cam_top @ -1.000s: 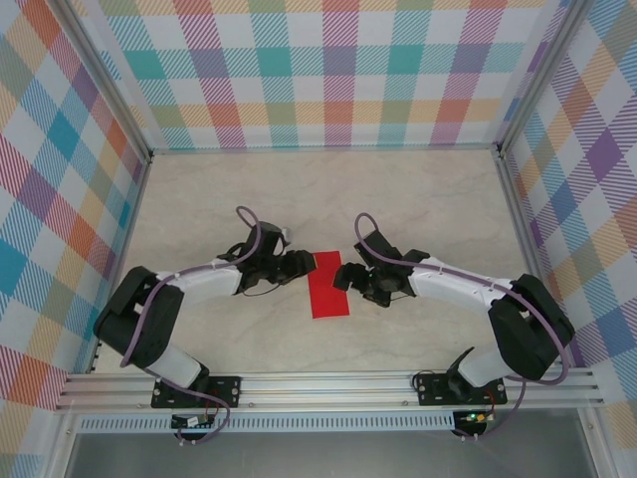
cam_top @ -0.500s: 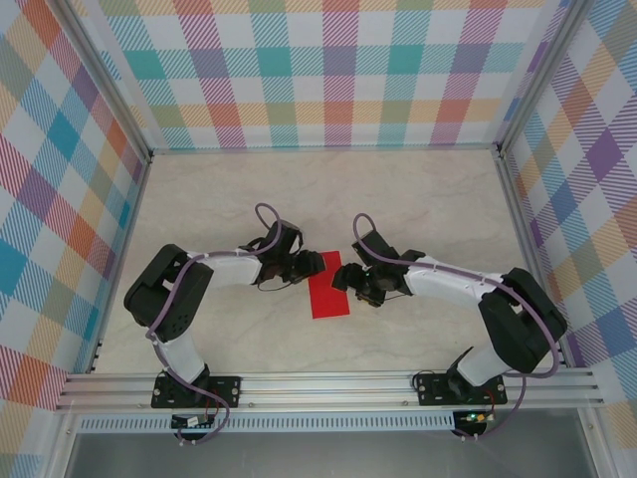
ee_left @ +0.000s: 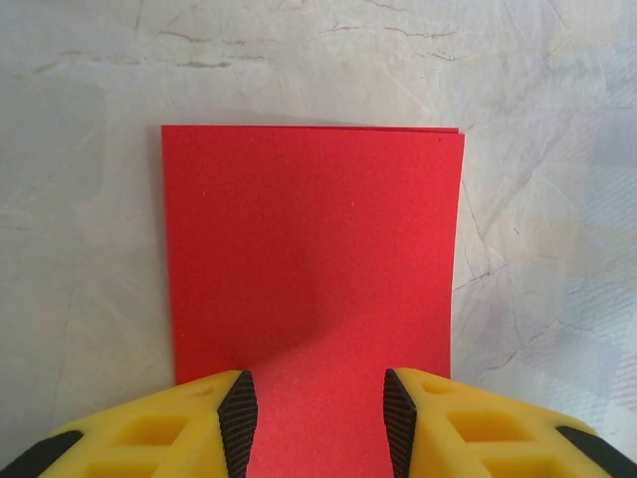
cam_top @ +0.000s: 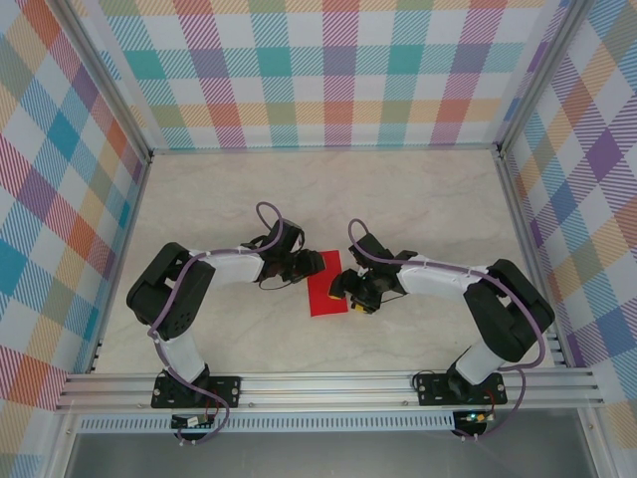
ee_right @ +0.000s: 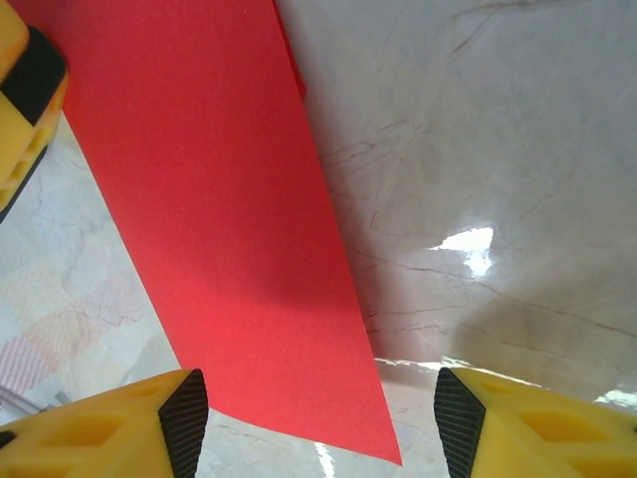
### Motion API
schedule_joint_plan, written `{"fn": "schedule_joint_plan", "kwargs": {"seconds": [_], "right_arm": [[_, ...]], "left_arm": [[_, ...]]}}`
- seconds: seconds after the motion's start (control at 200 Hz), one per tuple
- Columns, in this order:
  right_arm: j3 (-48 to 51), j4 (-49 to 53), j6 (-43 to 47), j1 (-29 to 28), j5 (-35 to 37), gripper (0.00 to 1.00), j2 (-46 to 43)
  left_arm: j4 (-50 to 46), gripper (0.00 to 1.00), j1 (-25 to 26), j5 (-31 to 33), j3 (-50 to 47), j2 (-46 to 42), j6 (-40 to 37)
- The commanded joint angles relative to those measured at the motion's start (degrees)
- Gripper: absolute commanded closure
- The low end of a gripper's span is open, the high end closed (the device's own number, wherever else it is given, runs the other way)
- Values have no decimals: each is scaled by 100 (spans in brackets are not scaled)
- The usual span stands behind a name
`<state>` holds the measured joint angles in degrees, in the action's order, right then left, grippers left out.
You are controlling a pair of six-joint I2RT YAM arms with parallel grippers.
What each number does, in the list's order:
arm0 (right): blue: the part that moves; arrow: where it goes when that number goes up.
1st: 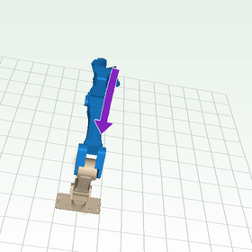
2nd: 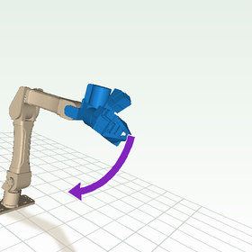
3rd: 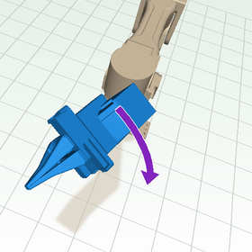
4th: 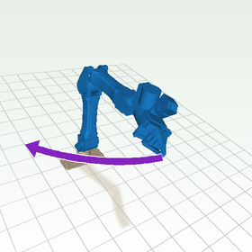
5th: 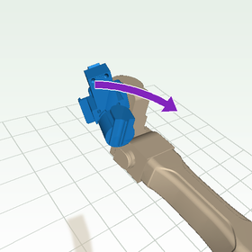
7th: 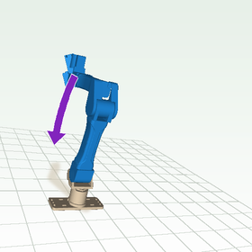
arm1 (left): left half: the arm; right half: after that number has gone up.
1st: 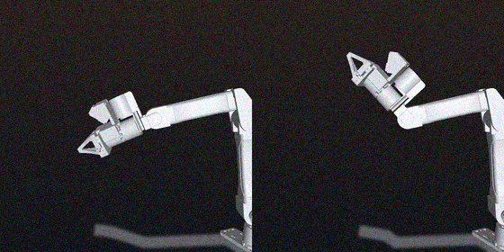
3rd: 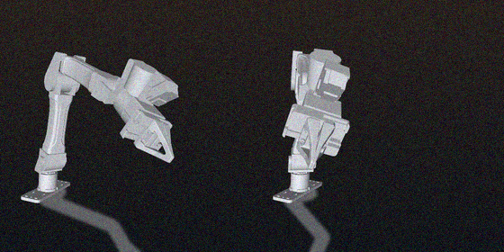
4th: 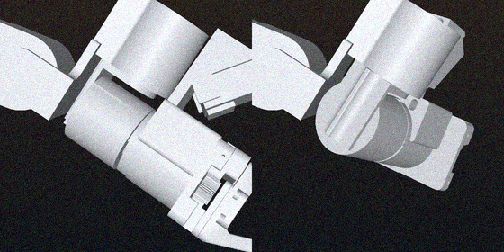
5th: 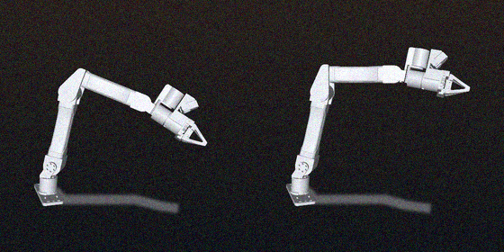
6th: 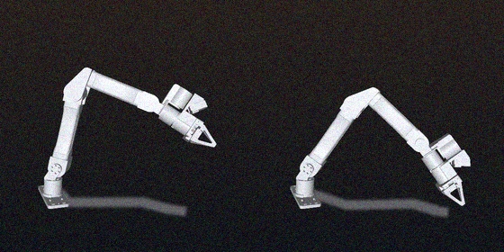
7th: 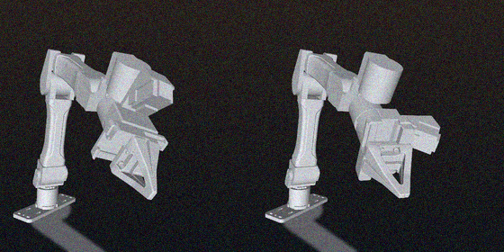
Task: Fold a paper plane with a square sheet of paper (pick it up from the middle)
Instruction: Fold the triangle a second time at the center of the table.
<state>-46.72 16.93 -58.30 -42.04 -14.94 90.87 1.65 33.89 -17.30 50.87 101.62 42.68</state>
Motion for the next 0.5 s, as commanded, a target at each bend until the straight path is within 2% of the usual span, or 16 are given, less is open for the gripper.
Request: {"fn": "schedule_joint_plan", "kwargs": {"seconds": [0.0,0.22,0.495], "right_arm": [[-23,-80,-126,4,-293,37,5],[265,-501,-365,2,-691,38,-34],[458,-669,-460,3,-597,42,-208]], "left_arm": [[-390,57,23,333,-74,253,42],[-366,57,30,324,-121,243,67],[-382,57,30,324,-113,235,57]]}}
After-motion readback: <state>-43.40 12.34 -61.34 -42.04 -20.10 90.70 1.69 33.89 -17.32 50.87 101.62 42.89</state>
